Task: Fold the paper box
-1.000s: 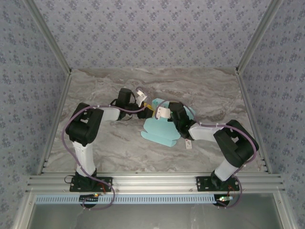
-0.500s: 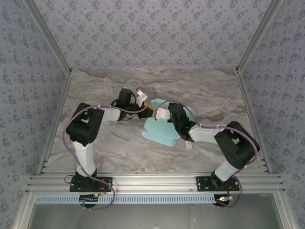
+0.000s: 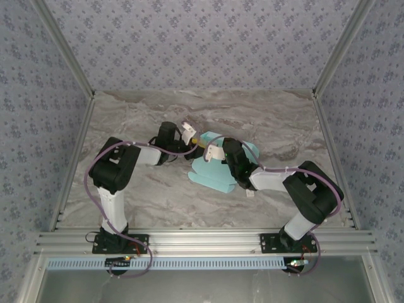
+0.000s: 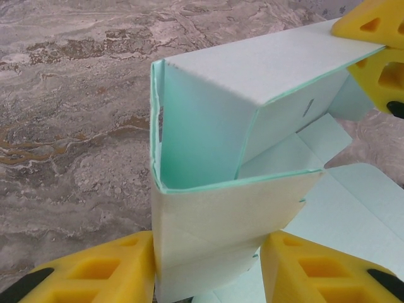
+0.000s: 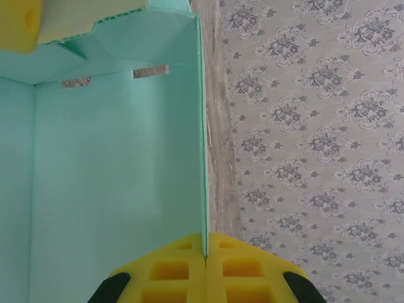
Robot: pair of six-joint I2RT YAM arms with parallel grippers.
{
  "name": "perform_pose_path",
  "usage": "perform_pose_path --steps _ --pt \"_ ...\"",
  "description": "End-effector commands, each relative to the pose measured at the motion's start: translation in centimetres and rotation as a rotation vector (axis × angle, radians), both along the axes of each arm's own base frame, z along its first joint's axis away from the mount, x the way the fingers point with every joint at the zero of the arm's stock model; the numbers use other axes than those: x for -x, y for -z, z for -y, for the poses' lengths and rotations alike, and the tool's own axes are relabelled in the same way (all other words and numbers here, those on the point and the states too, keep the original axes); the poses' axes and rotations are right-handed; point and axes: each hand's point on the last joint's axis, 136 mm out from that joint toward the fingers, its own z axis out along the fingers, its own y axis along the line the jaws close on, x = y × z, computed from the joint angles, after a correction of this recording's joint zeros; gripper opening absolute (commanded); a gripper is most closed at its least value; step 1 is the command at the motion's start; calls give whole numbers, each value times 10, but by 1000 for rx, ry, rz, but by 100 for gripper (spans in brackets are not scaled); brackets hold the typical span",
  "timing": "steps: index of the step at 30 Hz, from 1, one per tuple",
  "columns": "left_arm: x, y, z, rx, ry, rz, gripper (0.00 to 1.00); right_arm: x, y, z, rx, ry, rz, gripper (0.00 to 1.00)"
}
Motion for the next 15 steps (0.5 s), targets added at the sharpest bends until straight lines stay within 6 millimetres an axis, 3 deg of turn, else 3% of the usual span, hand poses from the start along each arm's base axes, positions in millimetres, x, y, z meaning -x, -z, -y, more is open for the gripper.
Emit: perform_pose_path --steps 1,15 --pt "15 0 8 16 45 -6 45 7 0 -11 -18 -49 -8 5" --pt "34 -14 9 65 151 -69 51 4 1 -11 -17 -46 -13 5"
